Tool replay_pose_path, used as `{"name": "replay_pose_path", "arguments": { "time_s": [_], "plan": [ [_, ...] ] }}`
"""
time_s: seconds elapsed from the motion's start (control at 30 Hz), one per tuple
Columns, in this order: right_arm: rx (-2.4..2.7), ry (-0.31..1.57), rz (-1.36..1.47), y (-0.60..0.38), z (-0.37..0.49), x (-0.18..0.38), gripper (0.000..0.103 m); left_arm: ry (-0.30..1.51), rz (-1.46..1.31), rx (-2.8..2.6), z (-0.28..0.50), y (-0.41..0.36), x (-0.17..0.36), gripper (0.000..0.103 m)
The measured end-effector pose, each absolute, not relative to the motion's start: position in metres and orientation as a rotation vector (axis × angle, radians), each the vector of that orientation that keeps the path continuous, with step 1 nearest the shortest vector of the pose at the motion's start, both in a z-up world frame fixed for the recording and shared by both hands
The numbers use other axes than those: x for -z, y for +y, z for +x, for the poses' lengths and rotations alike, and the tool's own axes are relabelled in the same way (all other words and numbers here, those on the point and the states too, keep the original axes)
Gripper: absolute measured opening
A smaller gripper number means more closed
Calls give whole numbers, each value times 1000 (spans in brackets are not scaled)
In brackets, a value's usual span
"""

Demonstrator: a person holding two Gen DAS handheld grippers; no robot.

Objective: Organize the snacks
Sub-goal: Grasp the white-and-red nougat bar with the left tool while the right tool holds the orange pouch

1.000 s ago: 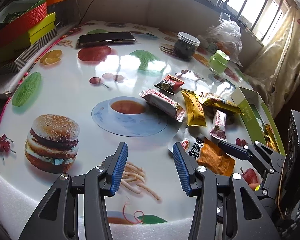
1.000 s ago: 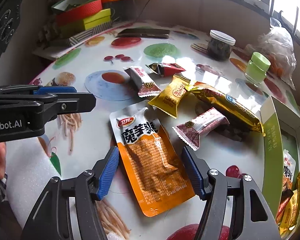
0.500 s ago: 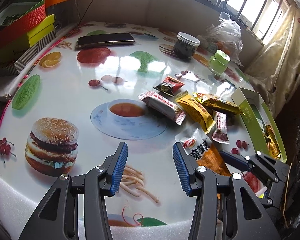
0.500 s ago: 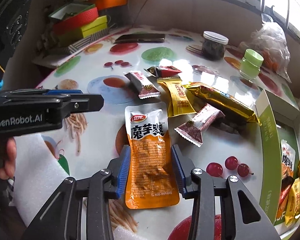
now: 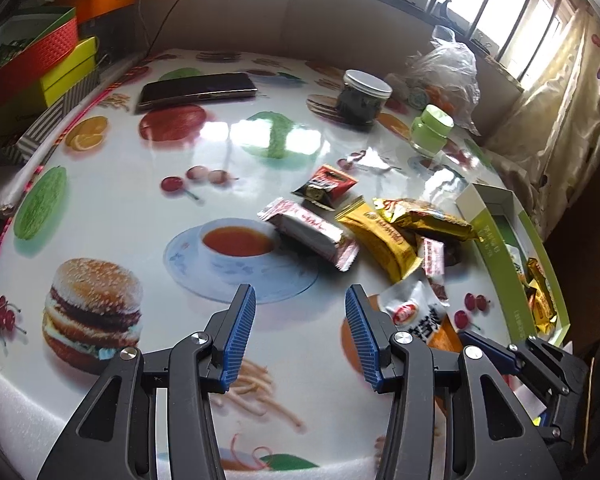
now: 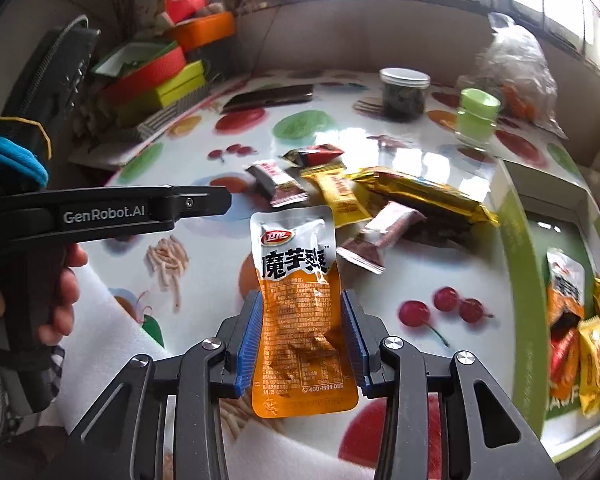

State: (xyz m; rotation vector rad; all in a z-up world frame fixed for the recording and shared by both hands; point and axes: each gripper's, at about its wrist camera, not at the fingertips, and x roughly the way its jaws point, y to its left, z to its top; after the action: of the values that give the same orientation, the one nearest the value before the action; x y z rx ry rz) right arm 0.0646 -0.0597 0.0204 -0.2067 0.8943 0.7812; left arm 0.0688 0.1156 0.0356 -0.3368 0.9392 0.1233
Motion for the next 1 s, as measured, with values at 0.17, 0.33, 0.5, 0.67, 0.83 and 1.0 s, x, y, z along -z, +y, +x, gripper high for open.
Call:
{"name": "replay_pose_path", "arguments": {
  "time_s": [0.17, 0.33, 0.5, 0.67, 0.83, 1.0],
  "plan": [
    [-701, 897, -150, -78, 67, -26, 38, 942, -359, -106, 81, 112, -33, 48],
    [-653, 898, -110, -95, 70, -29, 38, 958, -375, -130, 96, 114, -29, 48],
    [-655, 876, -98, -100, 66, -33, 38, 954, -341, -159, 113, 112, -29, 48],
    [-646, 872, -90, -104, 66, -34, 38, 963, -346, -169, 129, 112, -27, 48],
    [-646, 876, -85, -106, 67, -33, 38, 994, -320, -202, 137, 109, -22, 48],
    [-658, 876, -84, -104, 67, -33, 38, 1026, -293, -221, 134, 111, -14, 48]
  ]
}}
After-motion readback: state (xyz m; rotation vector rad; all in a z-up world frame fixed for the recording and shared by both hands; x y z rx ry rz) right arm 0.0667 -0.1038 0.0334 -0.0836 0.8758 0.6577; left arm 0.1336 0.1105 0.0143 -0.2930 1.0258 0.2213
